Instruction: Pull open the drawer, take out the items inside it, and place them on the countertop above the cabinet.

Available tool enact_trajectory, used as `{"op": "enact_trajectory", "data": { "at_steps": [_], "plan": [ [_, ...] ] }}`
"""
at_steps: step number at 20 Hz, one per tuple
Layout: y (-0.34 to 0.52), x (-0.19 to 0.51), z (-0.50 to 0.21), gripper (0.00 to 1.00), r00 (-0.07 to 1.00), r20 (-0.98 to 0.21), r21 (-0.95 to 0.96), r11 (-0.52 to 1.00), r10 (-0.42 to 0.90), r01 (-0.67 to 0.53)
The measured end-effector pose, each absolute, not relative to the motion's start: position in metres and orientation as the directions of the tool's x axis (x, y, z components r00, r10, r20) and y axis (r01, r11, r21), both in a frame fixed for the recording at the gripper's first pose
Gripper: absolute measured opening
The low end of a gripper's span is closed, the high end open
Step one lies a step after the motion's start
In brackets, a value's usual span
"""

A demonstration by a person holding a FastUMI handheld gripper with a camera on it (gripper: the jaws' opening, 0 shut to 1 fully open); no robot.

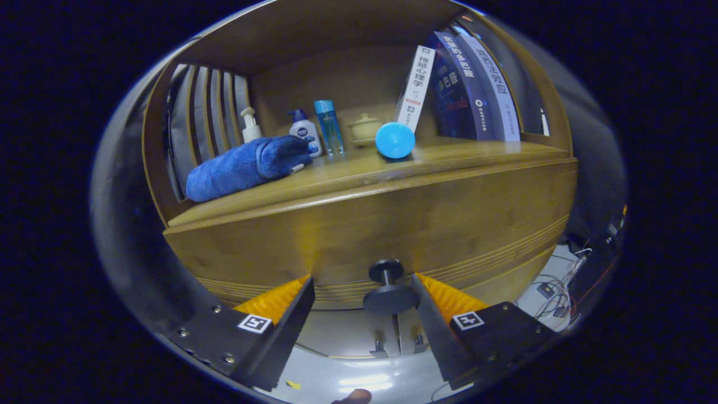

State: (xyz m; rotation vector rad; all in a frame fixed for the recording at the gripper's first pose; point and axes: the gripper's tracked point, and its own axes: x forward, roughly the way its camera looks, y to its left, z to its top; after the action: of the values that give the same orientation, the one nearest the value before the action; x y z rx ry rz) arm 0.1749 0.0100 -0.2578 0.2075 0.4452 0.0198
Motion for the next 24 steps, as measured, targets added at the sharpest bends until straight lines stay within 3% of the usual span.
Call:
{"op": "enact_trajectory", "data": {
  "at_steps": [9,16,24],
  "plan": [
    [-0.007,0.128,-0.206,1.0,0.933,-0.358,0.171,0.979,-0.04,0.108],
    [-0.041,0.086,-0.118,1.0,0.957,-0.22,0.094,0.972,-0.19,0.215],
    [-0.034,0.058,-0.044,1.0,0.971,-0.124,0.03,0.977,-0.207,0.212]
  ]
}}
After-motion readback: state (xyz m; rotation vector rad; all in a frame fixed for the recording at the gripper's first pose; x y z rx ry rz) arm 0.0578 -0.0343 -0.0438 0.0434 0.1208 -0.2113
